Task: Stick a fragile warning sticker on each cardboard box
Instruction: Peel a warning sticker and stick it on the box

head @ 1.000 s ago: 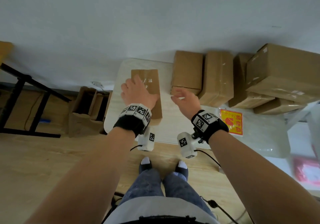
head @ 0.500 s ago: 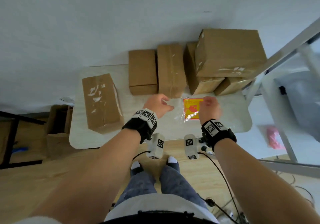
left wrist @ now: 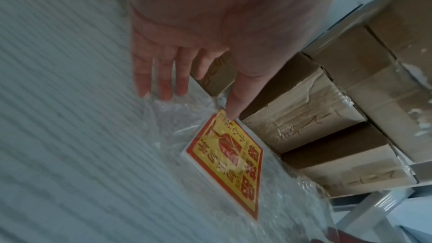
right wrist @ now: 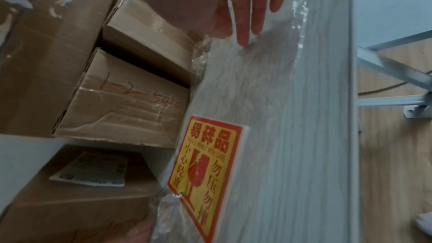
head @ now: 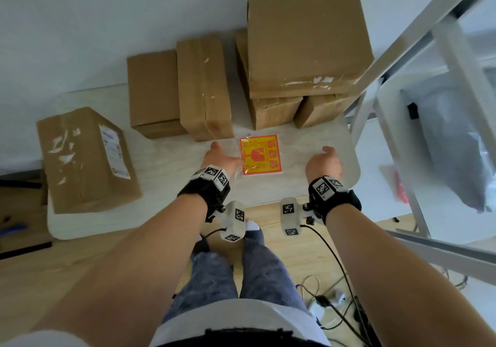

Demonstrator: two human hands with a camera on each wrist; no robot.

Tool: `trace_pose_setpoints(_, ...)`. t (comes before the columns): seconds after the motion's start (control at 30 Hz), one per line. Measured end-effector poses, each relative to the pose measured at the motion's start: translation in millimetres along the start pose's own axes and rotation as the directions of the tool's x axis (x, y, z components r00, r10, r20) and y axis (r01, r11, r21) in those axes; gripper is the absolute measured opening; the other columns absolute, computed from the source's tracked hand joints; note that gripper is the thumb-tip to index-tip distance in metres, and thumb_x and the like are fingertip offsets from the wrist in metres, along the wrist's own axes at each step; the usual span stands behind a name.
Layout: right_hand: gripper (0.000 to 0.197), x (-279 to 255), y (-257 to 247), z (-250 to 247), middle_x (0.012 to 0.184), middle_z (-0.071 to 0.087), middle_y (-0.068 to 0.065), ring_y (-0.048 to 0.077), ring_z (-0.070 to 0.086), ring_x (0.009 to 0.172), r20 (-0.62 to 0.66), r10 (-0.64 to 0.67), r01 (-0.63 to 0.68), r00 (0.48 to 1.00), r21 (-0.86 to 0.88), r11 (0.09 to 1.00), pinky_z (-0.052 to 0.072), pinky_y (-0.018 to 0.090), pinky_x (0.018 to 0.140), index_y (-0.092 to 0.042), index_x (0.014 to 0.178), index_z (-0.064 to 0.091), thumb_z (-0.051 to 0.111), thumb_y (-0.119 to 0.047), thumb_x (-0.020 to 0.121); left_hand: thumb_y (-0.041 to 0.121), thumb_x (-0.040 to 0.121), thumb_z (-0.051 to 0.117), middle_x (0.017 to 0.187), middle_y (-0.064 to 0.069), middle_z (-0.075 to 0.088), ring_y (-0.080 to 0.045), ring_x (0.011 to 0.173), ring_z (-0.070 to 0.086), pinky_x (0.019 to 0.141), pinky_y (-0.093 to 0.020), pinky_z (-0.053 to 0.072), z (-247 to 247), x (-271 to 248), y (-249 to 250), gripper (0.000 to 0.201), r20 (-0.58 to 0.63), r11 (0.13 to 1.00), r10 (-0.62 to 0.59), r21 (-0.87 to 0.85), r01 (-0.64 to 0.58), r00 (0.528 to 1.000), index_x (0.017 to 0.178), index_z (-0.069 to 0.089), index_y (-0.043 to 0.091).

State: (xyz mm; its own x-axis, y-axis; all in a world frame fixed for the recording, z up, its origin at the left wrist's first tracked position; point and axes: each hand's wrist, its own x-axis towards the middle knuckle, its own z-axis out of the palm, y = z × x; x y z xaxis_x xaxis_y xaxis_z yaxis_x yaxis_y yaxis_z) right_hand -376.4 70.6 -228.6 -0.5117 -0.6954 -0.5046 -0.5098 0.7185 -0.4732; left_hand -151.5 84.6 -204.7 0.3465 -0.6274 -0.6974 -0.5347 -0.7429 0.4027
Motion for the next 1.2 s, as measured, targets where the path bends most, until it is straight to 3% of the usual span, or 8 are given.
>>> trace_pose_setpoints(0.1,0.038,5.0,0.8,-0.9,0.108,0.07,0.013,0.032,0.062,0.101,0.03,-0.045,0.039,0.999,0.164,0.986,0.052,0.038,0.088,-0.02,0.101,0.071,0.041,0.0,0.087,0.037,0.077,0.078,0.142,-0.013,0.05,-0.032,0.126,0.052,0.093,-0.035,0.044,6.4,5.0,4.2,0.087,-0.047,0.999,-0.016,0.031,0.018,0.999,0.145,0.032,0.01)
trace_pose_setpoints(0.27,0.043,7.2,-1.2,10.9,0.074,0.073,0.008,0.033,0.069,0.074,0.173,-0.117,0.046,0.978,0.369,0.928,0.056,0.041,0.069,-0.022,0.053,0.069,0.038,0.001,0.07,0.039,0.076,0.078,0.142,-0.011,0.05,-0.032,0.126,0.052,0.093,-0.033,0.043,13.4,5.4,9.8,0.085,-0.039,0.999,-0.021,0.03,0.022,0.999,0.144,0.034,0.013)
trace_pose_setpoints(0.37,0.036,8.3,-6.8,14.1,0.071,0.069,0.012,0.022,0.064,0.058,0.32,-0.128,0.004,0.939,0.36,0.933,0.051,0.027,0.054,-0.006,0.067,0.069,0.041,0.011,0.08,0.033,0.078,0.078,0.138,-0.01,0.054,-0.031,0.121,0.056,0.092,-0.035,0.046,15.4,5.7,12.0,0.081,-0.036,0.999,-0.042,0.027,0.043,0.998,0.144,0.035,0.016)
trace_pose_setpoints(0.47,0.014,7.8,-11.8,21.3,0.077,0.072,0.011,0.022,0.064,0.064,0.384,-0.122,0.027,0.916,0.244,0.969,0.056,0.032,0.064,-0.011,0.082,0.072,0.063,0.0,0.078,0.028,0.079,0.077,0.134,-0.01,0.057,-0.031,0.118,0.058,0.092,-0.034,0.047,19.0,5.2,14.5,0.074,-0.029,0.997,-0.044,0.059,0.046,0.999,0.142,0.038,0.017)
trace_pose_setpoints(0.67,0.02,7.2,-26.6,30.0,0.075,0.07,0.0,0.016,0.064,0.073,0.397,-0.145,0.145,0.906,0.03,0.989,0.056,0.029,0.073,-0.02,0.064,0.068,0.078,-0.031,0.077,0.027,0.087,0.071,0.129,-0.01,0.058,-0.031,0.116,0.058,0.088,-0.034,0.045,22.9,5.5,20.5,0.054,-0.021,0.992,-0.063,0.107,0.065,0.998,0.131,0.046,0.009)
trace_pose_setpoints(0.87,0.013,2.0,-27.1,38.2,0.071,0.07,-0.003,0.016,0.065,0.07,0.348,-0.179,0.184,0.92,0.018,0.983,0.05,0.022,0.059,-0.015,0.076,0.072,0.078,-0.027,0.077,0.029,0.092,0.064,0.105,-0.011,0.065,-0.025,0.085,0.057,0.07,-0.03,0.041,24.7,12.2,19.5,0.02,0.0,0.996,-0.067,0.056,0.067,0.998,0.091,0.056,0.01)
trace_pose_setpoints(1.03,0.004,-6.4,-27.5,38.3,0.077,0.062,-0.004,0.015,0.057,0.071,0.259,-0.272,0.274,0.927,0.028,0.961,0.044,0.022,0.06,-0.017,0.084,0.067,0.068,-0.02,0.083,0.024,0.094,0.061,0.125,-0.009,0.061,-0.027,0.114,0.058,0.084,-0.027,0.04,27.0,14.0,18.8,0.028,0.017,1.0,-0.008,-0.012,0.008,1.0,0.116,0.057,0.007)
trace_pose_setpoints(1.2,0.032,-8.4,-17.9,34.9,0.082,0.068,-0.005,0.014,0.062,0.075,0.291,-0.223,0.224,0.931,0.029,0.974,0.043,0.023,0.062,-0.02,0.088,0.064,0.076,-0.047,0.077,0.019,0.091,0.066,0.128,-0.013,0.063,-0.03,0.106,0.067,0.09,-0.044,0.056,26.0,14.9,8.5,0.039,0.082,0.947,-0.013,-0.318,0.038,0.997,0.126,0.054,0.008)
